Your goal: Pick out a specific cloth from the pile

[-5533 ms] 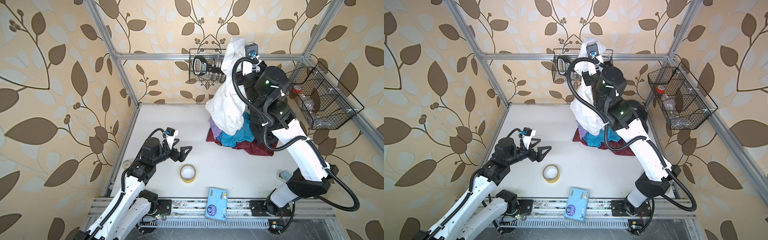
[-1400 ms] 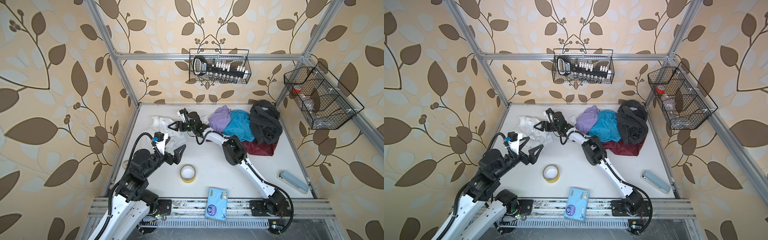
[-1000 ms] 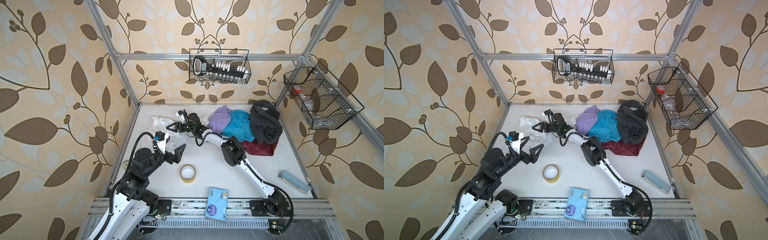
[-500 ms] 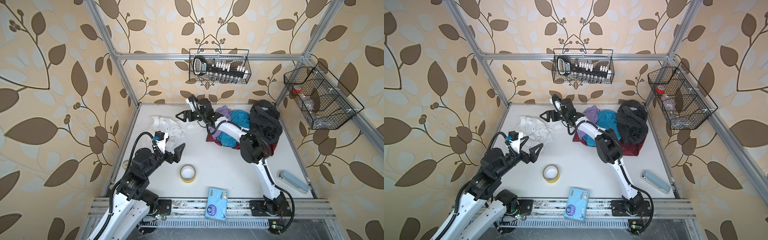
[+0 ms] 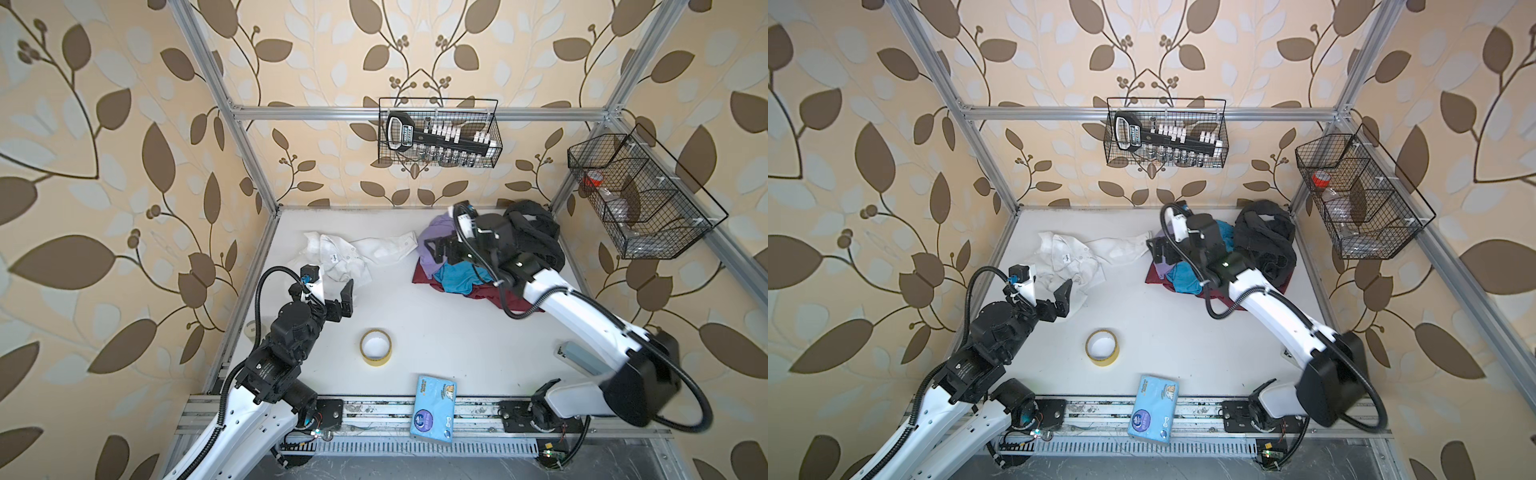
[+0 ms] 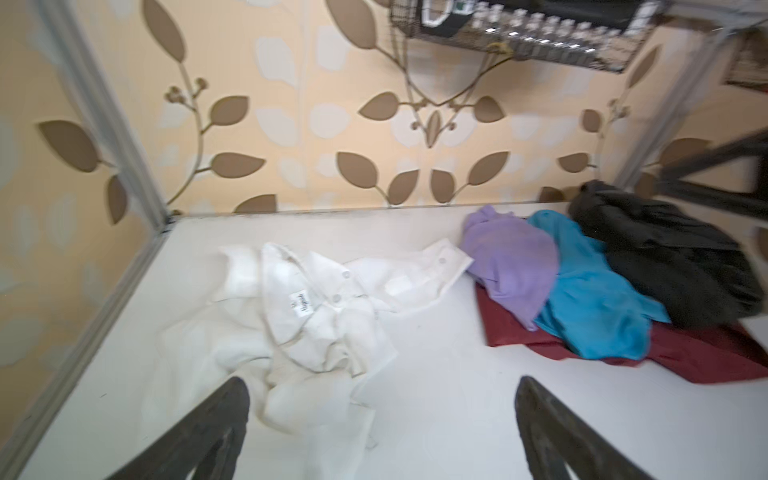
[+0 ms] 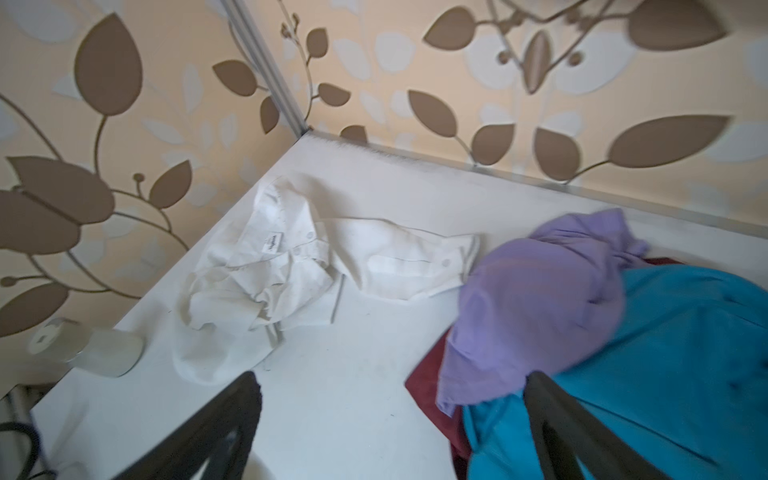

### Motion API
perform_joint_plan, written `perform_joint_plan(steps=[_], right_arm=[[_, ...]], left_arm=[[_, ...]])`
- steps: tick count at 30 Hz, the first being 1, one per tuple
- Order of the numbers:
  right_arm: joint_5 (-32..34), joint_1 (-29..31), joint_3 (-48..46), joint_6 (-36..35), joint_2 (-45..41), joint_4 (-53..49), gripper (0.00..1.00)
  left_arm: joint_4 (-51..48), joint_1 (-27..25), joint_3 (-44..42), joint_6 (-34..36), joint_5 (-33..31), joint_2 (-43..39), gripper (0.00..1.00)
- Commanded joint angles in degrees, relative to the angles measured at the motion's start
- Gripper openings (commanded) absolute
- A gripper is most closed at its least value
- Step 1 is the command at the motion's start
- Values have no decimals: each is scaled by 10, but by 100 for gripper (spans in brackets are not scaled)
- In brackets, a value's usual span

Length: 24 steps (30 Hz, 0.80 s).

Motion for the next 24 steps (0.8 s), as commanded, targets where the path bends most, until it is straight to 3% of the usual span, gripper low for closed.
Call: perform_joint_plan(steps=[1,5,9,13,18,24], right_arm=[[57,-47,-98,-4,-93,14,100],[102,-123,-207,-15,-191,43,99],[145,-172,-297,-30,-226,126,100],[137,-207,-368,-40,-193,230,100],[185,-219,-428,-40,-115,359,99],[227,-223,-516,-63,-45,617,99]], left_arm=[[61,-6,-27,1,-159,29,99],[157,-5,-78,27,-185,86,99],[263,0,-110,79,-211,166,99],[343,26,-113,89,-222,279,99],[429,56,-129,74,-219,376,99],[532,108,-170,43,-127,408,99]])
